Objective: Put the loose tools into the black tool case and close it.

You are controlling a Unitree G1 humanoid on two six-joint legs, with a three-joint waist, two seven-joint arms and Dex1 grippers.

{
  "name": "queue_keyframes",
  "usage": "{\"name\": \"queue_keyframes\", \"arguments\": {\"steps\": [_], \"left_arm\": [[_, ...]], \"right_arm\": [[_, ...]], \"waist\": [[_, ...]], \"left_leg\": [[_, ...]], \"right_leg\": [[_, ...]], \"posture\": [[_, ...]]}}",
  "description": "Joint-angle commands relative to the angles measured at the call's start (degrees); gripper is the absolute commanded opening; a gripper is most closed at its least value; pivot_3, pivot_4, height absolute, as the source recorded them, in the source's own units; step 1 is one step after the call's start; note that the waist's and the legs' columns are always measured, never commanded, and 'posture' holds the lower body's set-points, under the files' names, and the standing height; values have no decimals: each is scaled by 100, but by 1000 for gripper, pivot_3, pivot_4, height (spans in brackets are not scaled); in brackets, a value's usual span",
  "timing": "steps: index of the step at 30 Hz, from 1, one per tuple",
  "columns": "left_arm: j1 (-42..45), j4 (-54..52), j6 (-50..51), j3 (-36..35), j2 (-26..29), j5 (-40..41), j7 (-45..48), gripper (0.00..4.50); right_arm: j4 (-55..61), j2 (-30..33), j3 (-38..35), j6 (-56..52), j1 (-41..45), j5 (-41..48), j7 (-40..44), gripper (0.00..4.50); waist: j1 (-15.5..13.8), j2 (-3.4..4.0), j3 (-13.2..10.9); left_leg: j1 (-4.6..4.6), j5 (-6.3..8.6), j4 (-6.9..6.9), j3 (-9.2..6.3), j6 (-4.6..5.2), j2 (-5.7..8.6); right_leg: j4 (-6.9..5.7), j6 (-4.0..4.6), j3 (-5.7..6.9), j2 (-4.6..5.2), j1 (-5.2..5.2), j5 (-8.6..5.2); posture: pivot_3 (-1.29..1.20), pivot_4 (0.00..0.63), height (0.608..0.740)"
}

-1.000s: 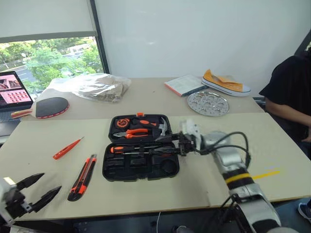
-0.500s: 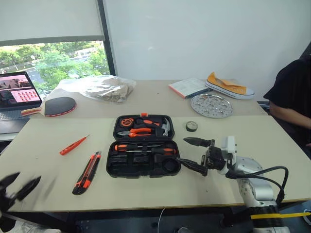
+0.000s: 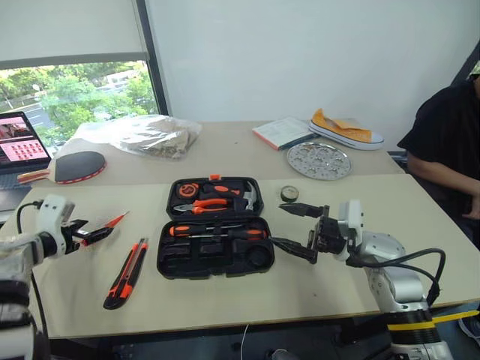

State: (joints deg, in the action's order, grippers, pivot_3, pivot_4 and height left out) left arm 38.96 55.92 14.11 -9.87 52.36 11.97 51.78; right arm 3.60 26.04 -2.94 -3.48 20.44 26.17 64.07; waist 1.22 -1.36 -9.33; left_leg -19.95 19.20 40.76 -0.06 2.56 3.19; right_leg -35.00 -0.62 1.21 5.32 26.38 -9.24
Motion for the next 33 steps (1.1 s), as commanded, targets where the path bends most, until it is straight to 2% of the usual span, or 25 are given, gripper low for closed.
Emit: {"name": "queue_keyframes", "arguments": {"steps": [1, 2, 5, 10, 11, 12, 14, 19, 23, 28, 33], "left_arm": [[447, 765, -319, 188, -76, -363, 66, 4500], [566, 929, -283, 244, -116, -431, 155, 4500], [770, 1211, -312, 395, -161, -643, 344, 3798], [846, 1322, -169, 391, -81, -683, 874, 1770], [791, 1305, -294, 353, -49, -664, 955, 1484], [734, 1275, -495, 290, -32, -622, 1031, 979], [678, 1094, -820, 74, -49, -381, 1402, 467], [746, 375, -1451, -234, -152, 113, 2470, 450], [469, -1280, -1207, 106, -288, 379, 3388, 450], [4, -3643, -390, 703, -457, 635, 3622, 450], [-53, -4470, -247, 1460, -583, 403, 3776, 450]], "right_arm": [[383, 128, -172, -87, -80, 189, -147, 4487], [452, 150, -190, -116, -129, 201, -195, 4487], [643, 192, -223, -183, -234, 228, -333, 4500], [805, 246, -258, -207, -325, 252, -529, 4500], [824, 247, -260, -198, -347, 254, -564, 4500], [842, 253, -259, -191, -370, 254, -587, 4500], [851, 271, -260, -173, -409, 257, -608, 4500], [848, 385, -289, -173, -486, 299, -559, 4500], [851, 498, -316, -194, -560, 371, -496, 4500], [970, 593, -307, -261, -717, 458, -465, 4500], [1156, 638, -269, -341, -879, 509, -503, 4500]], "waist": [[-7, 0, 0], [-17, 0, 0], [-40, 1, 0], [-54, 0, 0], [-54, 0, 0], [-49, 0, 0], [-49, 0, 0], [-75, -6, -3], [-83, -6, -3], [-61, -5, -3], [-50, -5, -3]], "left_leg": [[-3, 4, 0, 1, 6, 1], [-6, 7, 1, 1, 9, 4], [-16, 10, 6, -1, 13, 8], [-18, 10, 21, -1, 14, 9], [-18, 10, 22, -2, 15, 9], [-18, 10, 24, -2, 15, 8], [-17, 10, 25, -1, 15, 7], [-35, 11, 40, -12, 15, 2], [-40, 16, 52, -13, 24, 4], [-38, 21, 54, -10, 32, 4], [-36, 21, 58, -6, 33, 2]], "right_leg": [[2, -2, 7, 3, 2, 0], [4, -3, 20, 8, 4, 0], [7, -4, 45, 21, 5, -1], [5, -8, 50, 27, -2, -1], [4, -8, 50, 27, -3, -1], [3, -8, 50, 27, -4, -1], [2, -8, 48, 27, -3, -1], [4, -8, 65, 29, 1, -1], [4, -10, 68, 35, -2, 1], [5, -14, 57, 34, -4, 3], [4, -14, 46, 25, -5, 3]], "posture": [[0, 150, 740], [0, 150, 740], [0, 150, 740], [0, 150, 740], [0, 150, 740], [0, 150, 740], [0, 150, 740], [0, 150, 740], [0, 150, 740], [0, 150, 740], [0, 150, 740]]}}
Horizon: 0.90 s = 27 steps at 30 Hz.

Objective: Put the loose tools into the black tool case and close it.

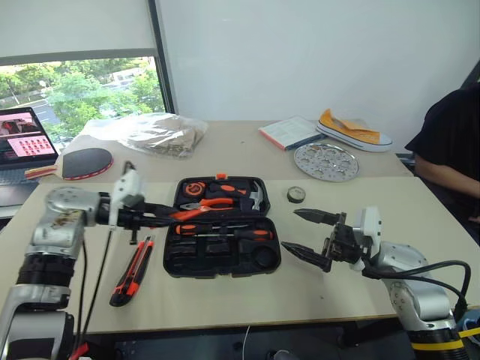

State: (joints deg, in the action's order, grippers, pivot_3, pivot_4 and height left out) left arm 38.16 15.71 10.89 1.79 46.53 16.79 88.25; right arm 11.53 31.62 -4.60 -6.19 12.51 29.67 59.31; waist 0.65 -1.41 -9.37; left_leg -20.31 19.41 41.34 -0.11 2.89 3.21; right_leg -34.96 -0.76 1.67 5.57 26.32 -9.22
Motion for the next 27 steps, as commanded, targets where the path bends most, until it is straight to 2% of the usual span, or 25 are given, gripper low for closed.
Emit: {"name": "queue_keyframes", "arguments": {"steps": [1, 8, 14, 27], "left_arm": [[41, -494, 106, 430, -38, -120, 148, 450], [306, 83, -424, 1151, -408, -780, 53, 450], [594, 715, -785, 1271, -639, -1190, -309, 450], [424, 990, -684, 1292, -427, -1516, -597, 450]], "right_arm": [[442, 84, -105, -102, -152, 176, -52, 4500], [831, 80, -192, -222, -556, 246, -265, 4500], [1016, 32, -212, -225, -700, 258, -454, 4500], [997, 1, -131, -206, -667, 254, -534, 4500]], "waist": [[8, 1, 0], [-7, 1, 0], [-39, 1, 0], [-55, 1, 0]], "left_leg": [[2, 0, 0, 5, 0, -3], [5, 3, 13, 10, 7, -4], [1, 8, 31, 12, 15, -3], [4, 9, 33, 13, 18, -4]], "right_leg": [[0, 0, -8, -5, 0, 0], [-2, 0, -15, -11, -7, 0], [-2, -5, -18, -12, -10, 2], [-1, -8, -21, -13, -11, 3]], "posture": [[0, 150, 740], [0, 150, 740], [0, 150, 740], [0, 150, 740]]}}
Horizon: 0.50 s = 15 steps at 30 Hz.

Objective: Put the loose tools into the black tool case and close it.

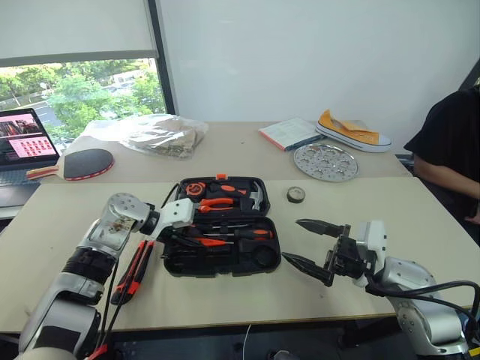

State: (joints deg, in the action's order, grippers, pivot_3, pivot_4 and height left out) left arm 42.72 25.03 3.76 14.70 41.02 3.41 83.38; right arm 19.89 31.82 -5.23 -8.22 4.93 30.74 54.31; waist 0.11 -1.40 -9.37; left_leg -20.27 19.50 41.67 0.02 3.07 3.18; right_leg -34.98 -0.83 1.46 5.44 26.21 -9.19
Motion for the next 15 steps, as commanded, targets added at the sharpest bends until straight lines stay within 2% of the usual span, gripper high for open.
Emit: {"name": "queue_keyframes", "arguments": {"steps": [1, 15], "left_arm": [[-40, 74, 5, 0, 136, -186, -106, 450], [-213, -418, 698, 287, 269, -371, 48, 450]], "right_arm": [[153, -21, -59, -1, 100, 142, -30, 4500], [106, -32, -34, 12, 145, 134, 27, 4500]], "waist": [[1, 0, 0], [67, 1, 1]], "left_leg": [[0, 0, 0, 0, 0, 0], [7, 1, 0, 1, 1, -3]], "right_leg": [[-1, 0, 0, 0, 0, 0], [-4, 0, -15, -11, 0, 0]], "posture": [[0, 150, 740], [0, 150, 740]]}}
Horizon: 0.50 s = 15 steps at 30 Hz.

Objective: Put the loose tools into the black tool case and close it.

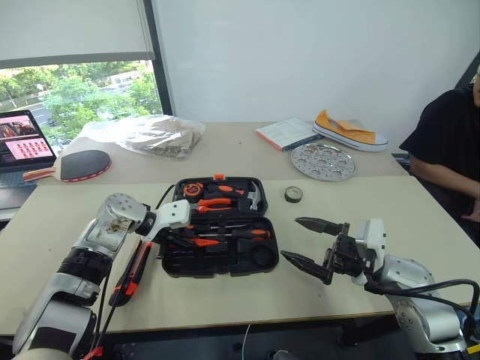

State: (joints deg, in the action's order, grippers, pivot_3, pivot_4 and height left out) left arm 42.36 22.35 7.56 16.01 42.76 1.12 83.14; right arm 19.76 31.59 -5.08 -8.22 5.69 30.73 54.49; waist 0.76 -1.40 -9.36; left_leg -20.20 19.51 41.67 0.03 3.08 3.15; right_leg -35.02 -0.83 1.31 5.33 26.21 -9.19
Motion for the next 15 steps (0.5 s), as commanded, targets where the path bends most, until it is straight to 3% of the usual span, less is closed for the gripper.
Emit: {"name": "queue_keyframes", "arguments": {"steps": [1, 3, 5, 13, 15], "left_arm": [[-207, -248, 327, 68, 59, -3, 85, 450], [-235, -365, 313, -197, -55, 258, -45, 1472], [-249, -456, 245, -450, -91, 540, -22, 2057], [-233, -657, 389, -1134, 115, 1279, 143, 2057], [-265, -593, 258, -1151, 139, 1164, -10, 1537]], "right_arm": [[108, -12, -46, 14, 78, 135, 15, 4500], [73, -17, -38, 30, 99, 128, 35, 4500], [32, -21, -29, 43, 123, 119, 58, 4500], [-187, -32, 16, 63, 265, 98, 190, 4500], [-233, -56, 39, 71, 304, 79, 210, 4500]], "waist": [[4, 1, 0], [5, 1, 0], [-5, 0, 0], [-18, 0, -1], [-22, 0, -1]], "left_leg": [[1, 0, 0, 0, 1, 0], [2, 2, 0, -1, 3, 1], [2, 2, 0, -1, 4, 2], [-2, 2, 2, -1, 3, 6], [-2, 2, 2, -1, 3, 6]], "right_leg": [[0, 0, -4, -3, 0, 0], [0, 0, -12, -5, 1, 0], [0, -1, -16, -4, 3, 0], [3, -7, -18, 0, 6, 4], [3, -7, -18, 0, 6, 4]], "posture": [[0, 150, 740], [0, 150, 740], [0, 150, 740], [0, 150, 740], [0, 150, 740]]}}
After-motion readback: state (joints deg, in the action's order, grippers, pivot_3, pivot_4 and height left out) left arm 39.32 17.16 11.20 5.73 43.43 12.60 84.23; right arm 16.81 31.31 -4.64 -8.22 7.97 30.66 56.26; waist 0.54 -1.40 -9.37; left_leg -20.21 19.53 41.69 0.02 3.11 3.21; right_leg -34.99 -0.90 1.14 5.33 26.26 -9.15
